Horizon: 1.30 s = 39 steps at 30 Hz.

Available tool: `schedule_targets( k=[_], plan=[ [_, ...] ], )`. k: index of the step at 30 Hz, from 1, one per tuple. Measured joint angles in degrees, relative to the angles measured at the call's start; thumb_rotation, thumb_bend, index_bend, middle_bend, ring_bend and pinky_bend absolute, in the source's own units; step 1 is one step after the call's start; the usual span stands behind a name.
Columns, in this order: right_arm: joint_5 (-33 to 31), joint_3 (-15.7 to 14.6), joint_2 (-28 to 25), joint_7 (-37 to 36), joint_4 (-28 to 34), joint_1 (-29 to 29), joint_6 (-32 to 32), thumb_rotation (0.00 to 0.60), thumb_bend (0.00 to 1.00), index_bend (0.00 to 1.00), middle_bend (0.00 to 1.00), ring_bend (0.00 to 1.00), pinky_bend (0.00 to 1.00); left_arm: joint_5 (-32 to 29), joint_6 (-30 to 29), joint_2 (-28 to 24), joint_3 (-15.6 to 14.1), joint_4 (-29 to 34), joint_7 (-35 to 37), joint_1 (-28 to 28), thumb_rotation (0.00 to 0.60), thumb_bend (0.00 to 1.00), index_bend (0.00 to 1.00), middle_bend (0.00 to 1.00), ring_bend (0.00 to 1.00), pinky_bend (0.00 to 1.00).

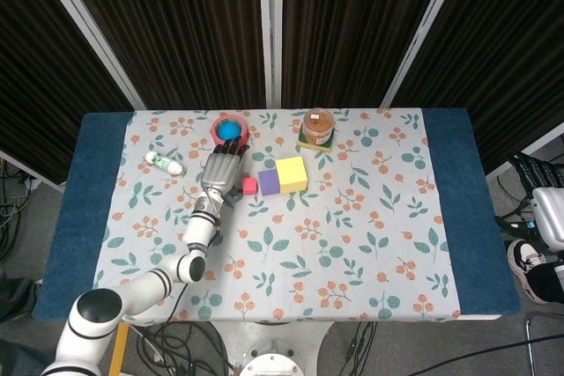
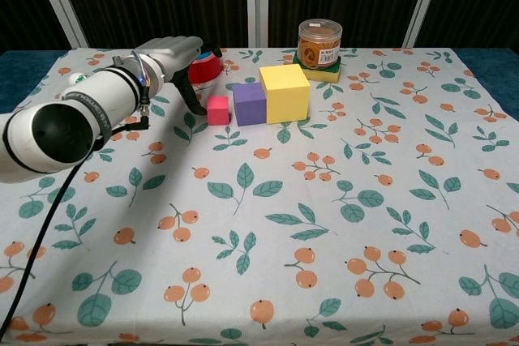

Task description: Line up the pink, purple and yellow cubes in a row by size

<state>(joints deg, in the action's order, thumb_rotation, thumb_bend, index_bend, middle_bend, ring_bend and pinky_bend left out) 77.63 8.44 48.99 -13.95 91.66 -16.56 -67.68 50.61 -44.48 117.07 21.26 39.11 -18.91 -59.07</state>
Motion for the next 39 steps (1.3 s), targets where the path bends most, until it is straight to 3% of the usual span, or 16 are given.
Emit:
schedule_targets(
  k=[28,33,39],
  plan=[
    [-0.38,-0.06,-0.15,-0.65,-0.63,0.52,0.05,0.600,0.12,0.00,0.02,0.00,0.03,-1.21,1.25,1.45,2.46,-0.71,-1.16,-1.04,0.600,0.06,0.19,0.06,0.05,0.17],
    [-0.23,-0.16,0.06,-1.17,-1.04,0.67,-0.01,0.600,0.12,0.00,0.02,0.00,0.03,-0.87,0.04,-0.47,2.55,1.92,-0.09,0.56,0.600,0.06,0.19,0.06,0.05,0.17],
    [0.44,-0.48,0.64,-1.90,-1.52,0.95,-0.32,0.600,0.12,0.00,0.02,0.00,0.03,0.20,-3.35,-6.26,2.30,10.10,1.49,4.59,0.600,0.06,0.19,0.06,0.05,0.17]
  ],
)
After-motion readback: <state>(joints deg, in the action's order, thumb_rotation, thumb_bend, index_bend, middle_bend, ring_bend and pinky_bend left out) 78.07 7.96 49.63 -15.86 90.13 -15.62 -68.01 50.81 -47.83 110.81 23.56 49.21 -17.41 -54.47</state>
